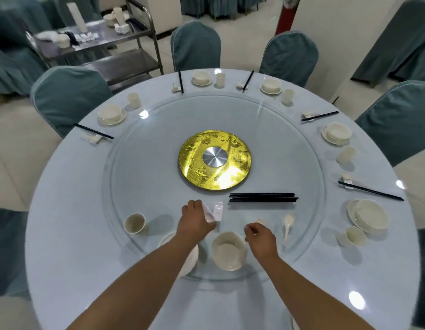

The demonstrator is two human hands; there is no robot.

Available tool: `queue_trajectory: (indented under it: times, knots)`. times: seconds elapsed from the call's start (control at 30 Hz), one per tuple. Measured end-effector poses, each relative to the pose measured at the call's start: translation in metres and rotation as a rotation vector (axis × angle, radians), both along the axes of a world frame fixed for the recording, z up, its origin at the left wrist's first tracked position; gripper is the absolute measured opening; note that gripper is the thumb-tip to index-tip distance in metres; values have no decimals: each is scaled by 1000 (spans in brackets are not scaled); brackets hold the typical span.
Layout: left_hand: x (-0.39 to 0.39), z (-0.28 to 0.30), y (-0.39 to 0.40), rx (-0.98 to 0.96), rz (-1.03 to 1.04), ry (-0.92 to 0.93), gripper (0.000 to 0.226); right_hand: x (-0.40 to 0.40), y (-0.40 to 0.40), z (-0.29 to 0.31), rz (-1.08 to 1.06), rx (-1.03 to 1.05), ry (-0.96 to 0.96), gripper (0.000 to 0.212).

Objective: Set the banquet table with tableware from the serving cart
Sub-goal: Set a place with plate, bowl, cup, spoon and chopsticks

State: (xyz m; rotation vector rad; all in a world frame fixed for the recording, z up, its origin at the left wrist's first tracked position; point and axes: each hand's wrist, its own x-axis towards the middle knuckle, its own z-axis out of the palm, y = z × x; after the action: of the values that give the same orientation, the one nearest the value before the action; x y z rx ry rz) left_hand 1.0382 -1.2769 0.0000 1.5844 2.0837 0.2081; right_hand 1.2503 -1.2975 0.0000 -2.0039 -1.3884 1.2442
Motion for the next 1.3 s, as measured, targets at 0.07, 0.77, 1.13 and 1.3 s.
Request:
queue_trajectory:
  times: [0.07,0.77,1.13,1.3]
  knots:
    - [21,12,-11,43,-34,-24,85,-3,-6,14,-49,-33,157,16]
    - [208,-9,-104,-53,-289,-188,61,196,-106,-3,-460,-123,416,16]
    - [225,-77,-149,-317,-761,138,94,283,-111,-66,-504,-120,97,30]
    - [231,-93,-157,-372,-762,240,109,301,-94,-82,-352,-91,-127,19]
